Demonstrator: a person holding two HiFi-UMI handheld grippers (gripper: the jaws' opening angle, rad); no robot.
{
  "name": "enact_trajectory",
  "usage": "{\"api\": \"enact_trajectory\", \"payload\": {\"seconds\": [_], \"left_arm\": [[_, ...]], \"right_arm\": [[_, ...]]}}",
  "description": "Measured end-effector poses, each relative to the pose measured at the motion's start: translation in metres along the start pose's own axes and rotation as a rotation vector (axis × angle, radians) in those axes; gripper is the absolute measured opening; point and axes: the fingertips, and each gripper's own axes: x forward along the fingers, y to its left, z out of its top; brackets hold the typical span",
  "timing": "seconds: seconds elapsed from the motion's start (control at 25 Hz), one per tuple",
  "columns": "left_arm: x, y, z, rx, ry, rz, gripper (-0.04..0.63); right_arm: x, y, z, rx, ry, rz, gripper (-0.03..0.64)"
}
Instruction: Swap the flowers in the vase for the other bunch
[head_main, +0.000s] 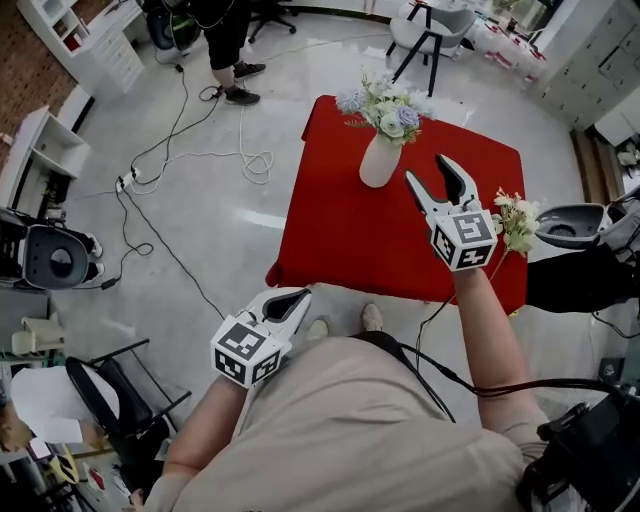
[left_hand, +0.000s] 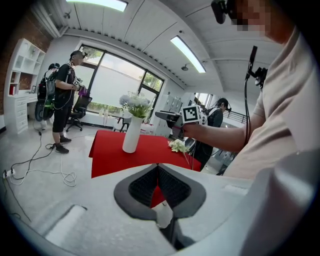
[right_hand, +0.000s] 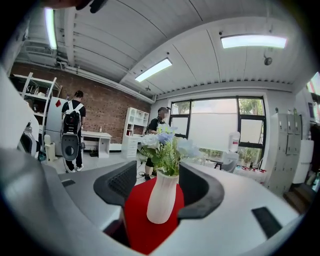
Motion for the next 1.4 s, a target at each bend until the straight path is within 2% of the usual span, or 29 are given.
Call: {"api": "enact_trajectory", "payload": {"seconds": [0.12, 0.24, 0.32, 0.72, 1.04, 1.4], "left_arm": [[0.001, -0.004, 0.0, 0.016, 0.009, -0.036, 0.008], [0.001, -0.01, -0.001, 0.022, 0.014, -0.075, 0.008], [0.001, -0.013, -0.002, 0.029, 0.019, -0.095, 0.008], [0.012, -0.031, -0.014, 0.085, 0.045, -0.199, 0.008], [0.023, -0.042, -0.014, 0.127, 0.06, -0.247, 0.008], [0.019, -0.043, 0.0, 0.131, 0.046, -0.279, 0.008]], "right_arm": [[-0.018, 0.008, -0.011, 0.014, 0.02, -0.029, 0.212], [-0.035, 0.02, -0.021, 0.019, 0.041, -0.059, 0.072], [-0.047, 0.03, -0.029, 0.033, 0.063, -0.072, 0.033], [-0.102, 0.111, -0.091, 0.22, 0.174, -0.014, 0.012], [-0.133, 0.139, -0.093, 0.209, 0.194, 0.011, 0.012], [-0.142, 0.17, -0.094, 0.224, 0.225, 0.039, 0.012]]}}
